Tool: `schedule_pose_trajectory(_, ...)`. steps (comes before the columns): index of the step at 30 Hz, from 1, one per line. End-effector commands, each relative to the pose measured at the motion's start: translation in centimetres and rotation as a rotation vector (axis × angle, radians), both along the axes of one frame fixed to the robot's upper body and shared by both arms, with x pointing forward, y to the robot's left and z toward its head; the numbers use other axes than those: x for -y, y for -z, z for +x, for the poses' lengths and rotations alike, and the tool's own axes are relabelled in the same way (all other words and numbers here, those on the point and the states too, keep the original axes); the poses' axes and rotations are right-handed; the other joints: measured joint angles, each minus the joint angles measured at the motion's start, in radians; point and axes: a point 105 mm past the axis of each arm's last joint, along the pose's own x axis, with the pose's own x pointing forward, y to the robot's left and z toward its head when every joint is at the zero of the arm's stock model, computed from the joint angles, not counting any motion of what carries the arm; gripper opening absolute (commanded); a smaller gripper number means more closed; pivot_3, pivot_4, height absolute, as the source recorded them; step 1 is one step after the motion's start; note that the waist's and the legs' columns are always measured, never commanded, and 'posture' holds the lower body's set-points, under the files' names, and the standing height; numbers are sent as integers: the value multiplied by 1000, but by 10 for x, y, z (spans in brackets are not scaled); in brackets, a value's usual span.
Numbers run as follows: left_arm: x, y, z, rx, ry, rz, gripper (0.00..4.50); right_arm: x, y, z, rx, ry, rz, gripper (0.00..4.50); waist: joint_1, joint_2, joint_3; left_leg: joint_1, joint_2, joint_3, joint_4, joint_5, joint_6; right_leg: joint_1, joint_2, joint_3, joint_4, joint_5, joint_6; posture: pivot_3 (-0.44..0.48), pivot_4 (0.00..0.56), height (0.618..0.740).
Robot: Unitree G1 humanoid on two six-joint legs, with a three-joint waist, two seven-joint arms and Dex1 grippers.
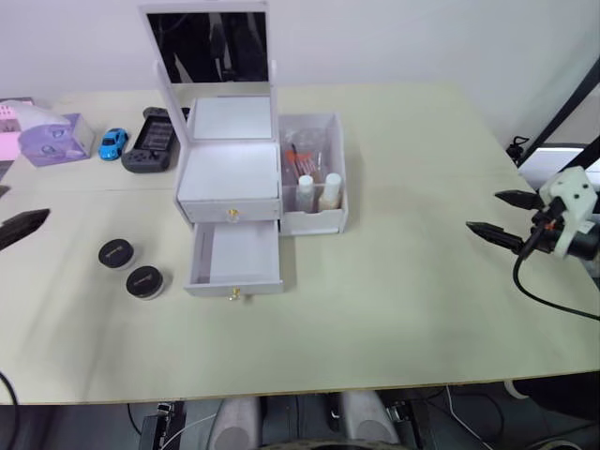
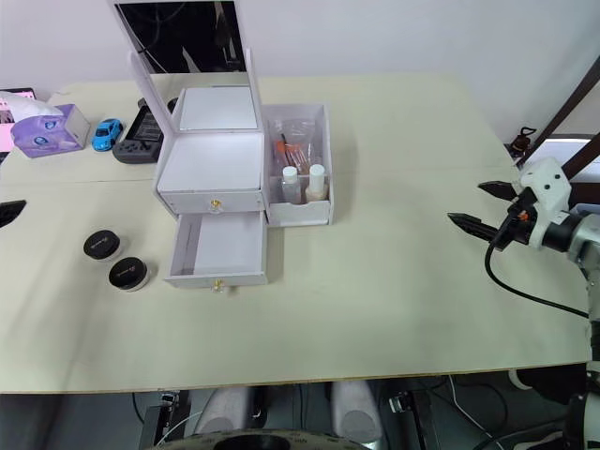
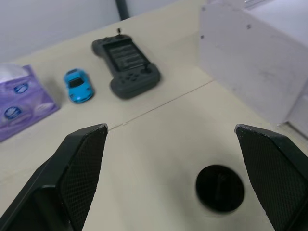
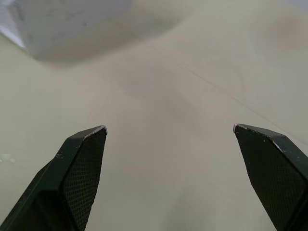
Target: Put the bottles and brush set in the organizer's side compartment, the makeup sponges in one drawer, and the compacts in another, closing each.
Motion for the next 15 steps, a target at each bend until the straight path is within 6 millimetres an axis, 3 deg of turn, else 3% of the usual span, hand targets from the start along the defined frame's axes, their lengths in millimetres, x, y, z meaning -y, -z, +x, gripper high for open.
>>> schedule_pose_trajectory(1, -6, -12, -1, 30, 0, 54, 4467, -8, -21, 2, 92, -18, -3, 4500, -2, 0, 0, 0, 0, 0, 1, 0, 0, 0, 0, 0, 0, 0, 0, 0, 150, 740)
schedule_pose_trajectory(4, -3, -12, 2, 40, 16, 49, 4467, -18, -32, 7, 109, -51, 34, 4500, -2, 0, 0, 0, 0, 0, 2, 0, 0, 0, -1, 0, 1, 1, 0, 0, 150, 740)
schedule_pose_trajectory(9, 13, -11, 2, 46, 63, 35, 4467, -67, -61, 7, 88, -256, 51, 4500, -4, 1, 0, 0, 1, 0, 0, 0, 0, 0, 0, 0, 2, 1, 0, 0, 150, 740)
schedule_pose_trajectory(12, 33, -8, -6, 28, 74, -9, 4467, -118, -73, -10, -83, -510, 90, 4500, -7, 3, 1, 0, 1, 0, 0, 0, 0, -1, 0, 1, 2, 1, 0, 0, 150, 740)
schedule_pose_trajectory(15, 42, 12, -32, -17, 46, -8, 4467, -161, -88, -18, -88, -678, 49, 4500, -11, 2, 1, -1, 3, 1, -1, 0, 0, -2, 0, 2, 1, 1, 0, 0, 150, 740)
